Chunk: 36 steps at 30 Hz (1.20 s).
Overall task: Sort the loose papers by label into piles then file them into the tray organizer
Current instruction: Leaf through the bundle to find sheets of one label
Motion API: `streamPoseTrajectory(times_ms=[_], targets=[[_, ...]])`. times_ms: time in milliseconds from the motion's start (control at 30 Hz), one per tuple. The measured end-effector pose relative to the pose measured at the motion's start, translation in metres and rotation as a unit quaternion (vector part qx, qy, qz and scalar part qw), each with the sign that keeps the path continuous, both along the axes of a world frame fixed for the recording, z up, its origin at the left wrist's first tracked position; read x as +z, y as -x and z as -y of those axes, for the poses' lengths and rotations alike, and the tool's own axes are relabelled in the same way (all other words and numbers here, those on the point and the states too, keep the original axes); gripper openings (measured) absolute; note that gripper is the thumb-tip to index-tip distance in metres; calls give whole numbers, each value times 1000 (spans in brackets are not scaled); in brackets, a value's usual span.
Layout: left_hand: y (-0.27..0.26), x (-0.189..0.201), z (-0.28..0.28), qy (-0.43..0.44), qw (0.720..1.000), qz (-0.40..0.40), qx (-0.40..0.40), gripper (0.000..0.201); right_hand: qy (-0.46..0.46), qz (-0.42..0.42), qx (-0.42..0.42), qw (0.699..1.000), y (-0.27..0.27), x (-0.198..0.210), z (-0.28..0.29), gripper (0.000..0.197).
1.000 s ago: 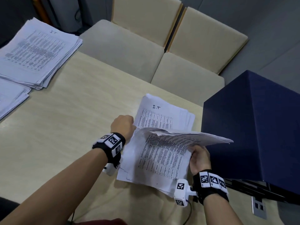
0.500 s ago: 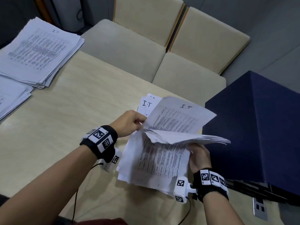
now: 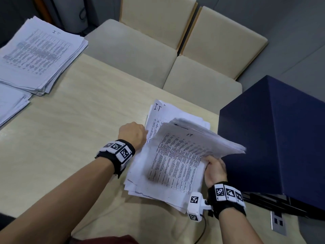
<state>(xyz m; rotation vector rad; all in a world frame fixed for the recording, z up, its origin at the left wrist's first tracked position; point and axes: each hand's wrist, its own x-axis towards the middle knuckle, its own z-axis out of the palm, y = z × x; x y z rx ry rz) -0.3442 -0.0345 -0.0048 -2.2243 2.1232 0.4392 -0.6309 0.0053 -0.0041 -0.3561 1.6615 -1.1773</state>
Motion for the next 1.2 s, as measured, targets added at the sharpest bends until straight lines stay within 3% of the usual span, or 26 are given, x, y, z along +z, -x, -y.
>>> streamPoseTrajectory(times_ms=[67,133,200,267,333,367,433,500,533,567,633,767,833,900,1000,1067,1100,1167,1200], targets=[[-6,2,1,28,999,-29,-33,42,5,19,5,1000,1,-4,0,19],[-11,0,1,60,987,-130,-69,30,9,58,11,998,0,-4,-2,13],[-14,-3,-1,65,952,-289,-73,22,-2,55,18,998,-1,-3,-3,14],[-15,-5,-2,27,902,-426,-61,36,-15,28,18,999,-3,-2,-2,21],[-14,-2,-3,-38,868,-491,-57,45,-20,3,12,1000,-4,-2,-2,21],[-11,-2,-4,-50,865,-498,-44,49,-19,0,8,1000,-4,-4,-3,21],[-6,-3,-3,-13,884,-465,43,49,-14,5,3,1000,-5,-5,-4,23],[-3,-5,-1,42,922,-355,150,21,2,17,3,1000,-5,-5,-5,22],[-2,-5,-1,26,940,-295,171,13,11,24,6,1000,-4,-4,-5,21],[-1,-6,-1,-12,955,-242,170,21,16,35,10,999,-4,-2,-4,21],[2,-10,-1,-50,971,-193,130,30,21,51,11,998,-3,-1,-3,22],[4,-9,1,-12,997,-72,40,30,4,37,15,999,1,-2,-3,34],[3,-1,3,7,1000,4,-12,39,-9,45,15,999,5,-8,-3,26],[2,8,4,40,998,15,-55,43,-11,34,25,999,7,-11,-4,14],[-5,10,8,54,985,-132,-98,25,-7,46,33,998,4,-9,-6,15],[-8,10,7,38,955,-275,-103,14,3,50,30,998,5,-10,-3,20],[-8,11,5,23,931,-351,-92,17,5,39,31,999,5,-12,0,23],[-6,19,1,-49,859,-508,-43,28,12,11,22,1000,5,-14,2,27],[-4,18,2,-76,837,-542,-14,34,21,9,14,1000,4,-15,1,28]])
